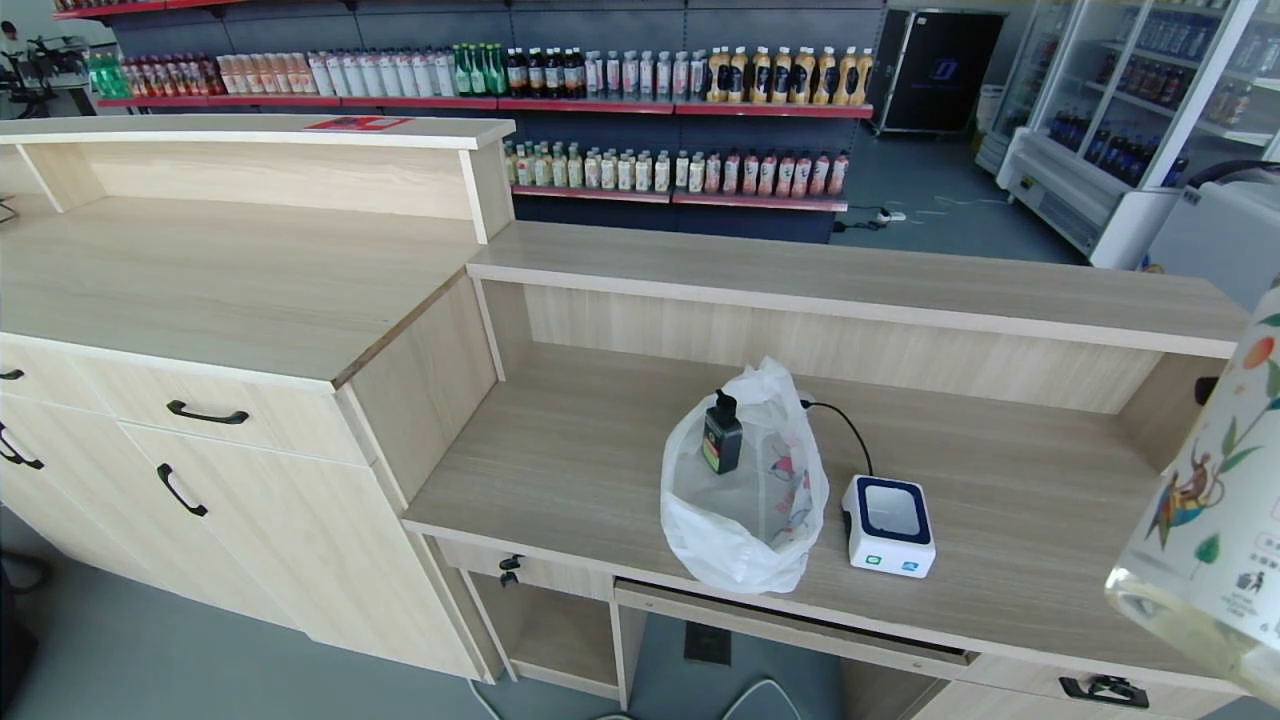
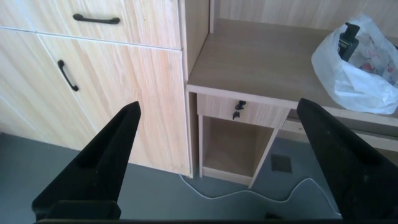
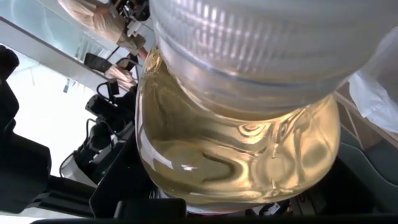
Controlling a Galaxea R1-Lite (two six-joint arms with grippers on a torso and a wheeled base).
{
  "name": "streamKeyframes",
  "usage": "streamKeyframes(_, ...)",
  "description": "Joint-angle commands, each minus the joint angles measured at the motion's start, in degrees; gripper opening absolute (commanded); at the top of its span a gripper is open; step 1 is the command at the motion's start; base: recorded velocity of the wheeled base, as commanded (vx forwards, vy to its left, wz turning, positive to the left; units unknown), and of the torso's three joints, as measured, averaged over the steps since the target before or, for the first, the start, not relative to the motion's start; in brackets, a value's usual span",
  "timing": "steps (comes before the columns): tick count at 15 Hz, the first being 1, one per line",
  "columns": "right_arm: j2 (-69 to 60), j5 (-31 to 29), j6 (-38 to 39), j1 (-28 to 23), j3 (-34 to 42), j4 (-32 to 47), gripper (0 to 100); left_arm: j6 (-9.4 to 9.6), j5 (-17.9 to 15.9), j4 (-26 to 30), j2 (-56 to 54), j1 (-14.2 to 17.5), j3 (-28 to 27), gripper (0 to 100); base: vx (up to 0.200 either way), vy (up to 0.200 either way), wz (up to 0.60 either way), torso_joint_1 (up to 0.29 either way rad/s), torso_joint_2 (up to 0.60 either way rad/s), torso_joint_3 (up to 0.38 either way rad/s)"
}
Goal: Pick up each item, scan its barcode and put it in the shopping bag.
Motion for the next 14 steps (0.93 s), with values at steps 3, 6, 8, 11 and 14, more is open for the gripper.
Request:
streamKeyframes(3,0.5,0.0,-0.1,0.0,0.6,0.0,0,0.0,0.0,0.0,0.0,0.0,0.0,100,0.0,0.0,0.0,0.0,0.0,0.0)
streamKeyframes(6,0.7,0.0,-0.1,0.0,0.6,-0.1,0,0.0,0.0,0.0,0.0,0.0,0.0,100,0.0,0.0,0.0,0.0,0.0,0.0)
streamKeyframes(8,0.8,0.0,-0.1,0.2,0.7,-0.1,0,0.0,0.0,0.0,0.0,0.0,0.0,100,0.0,0.0,0.0,0.0,0.0,0.0)
streamKeyframes(11,0.8,0.0,-0.2,0.5,1.1,-0.3,0,0.0,0.0,0.0,0.0,0.0,0.0,100,0.0,0.0,0.0,0.0,0.0,0.0)
streamKeyframes(14,0.9,0.0,-0.5,0.5,1.7,-0.4,0,0.0,0.0,0.0,0.0,0.0,0.0,100,0.0,0.0,0.0,0.0,0.0,0.0)
